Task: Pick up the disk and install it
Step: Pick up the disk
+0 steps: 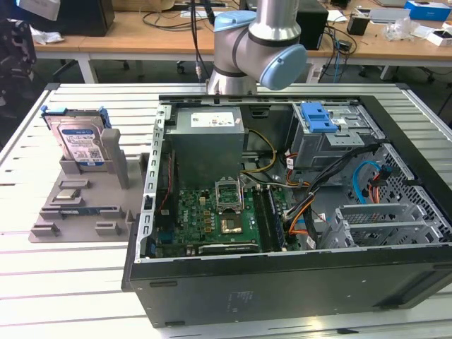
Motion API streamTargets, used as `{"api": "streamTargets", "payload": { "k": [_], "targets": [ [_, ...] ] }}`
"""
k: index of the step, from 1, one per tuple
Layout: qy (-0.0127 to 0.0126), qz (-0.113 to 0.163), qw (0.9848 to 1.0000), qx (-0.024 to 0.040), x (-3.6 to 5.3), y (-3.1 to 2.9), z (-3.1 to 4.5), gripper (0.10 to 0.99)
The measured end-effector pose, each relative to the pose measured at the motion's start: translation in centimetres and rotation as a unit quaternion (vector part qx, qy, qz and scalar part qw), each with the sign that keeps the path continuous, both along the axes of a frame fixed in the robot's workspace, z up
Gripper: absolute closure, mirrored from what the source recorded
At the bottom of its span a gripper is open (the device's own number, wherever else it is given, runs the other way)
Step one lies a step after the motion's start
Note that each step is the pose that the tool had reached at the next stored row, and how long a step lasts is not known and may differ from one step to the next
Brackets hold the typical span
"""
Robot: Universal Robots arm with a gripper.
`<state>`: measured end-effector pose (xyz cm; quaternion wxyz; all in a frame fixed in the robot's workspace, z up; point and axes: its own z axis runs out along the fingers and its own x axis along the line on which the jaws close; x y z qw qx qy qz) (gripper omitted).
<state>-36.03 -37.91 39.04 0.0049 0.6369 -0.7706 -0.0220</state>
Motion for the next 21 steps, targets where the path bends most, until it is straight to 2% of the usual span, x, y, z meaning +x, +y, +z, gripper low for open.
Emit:
{"api": "streamTargets", "payload": {
  "k": [4,10,11,15,21],
  "targets": [
    [0.0000,0.001,1.0000,0.0000,0.34,0.92,-0.13,0.545],
    [0.0000,0.003,1.0000,0.0000,0.40,3.13,-0.26,0.545],
    [-0.0001,0.004,1.0000,0.0000,0.40,3.72,-0.39,0.545],
    [0.0000,0.004,1.0000,0.0000,0.40,4.48,-0.88,0.545],
    [0.0000,0.005,1.0000,0.0000,0.40,4.77,-1.62,0.545]
  ]
}}
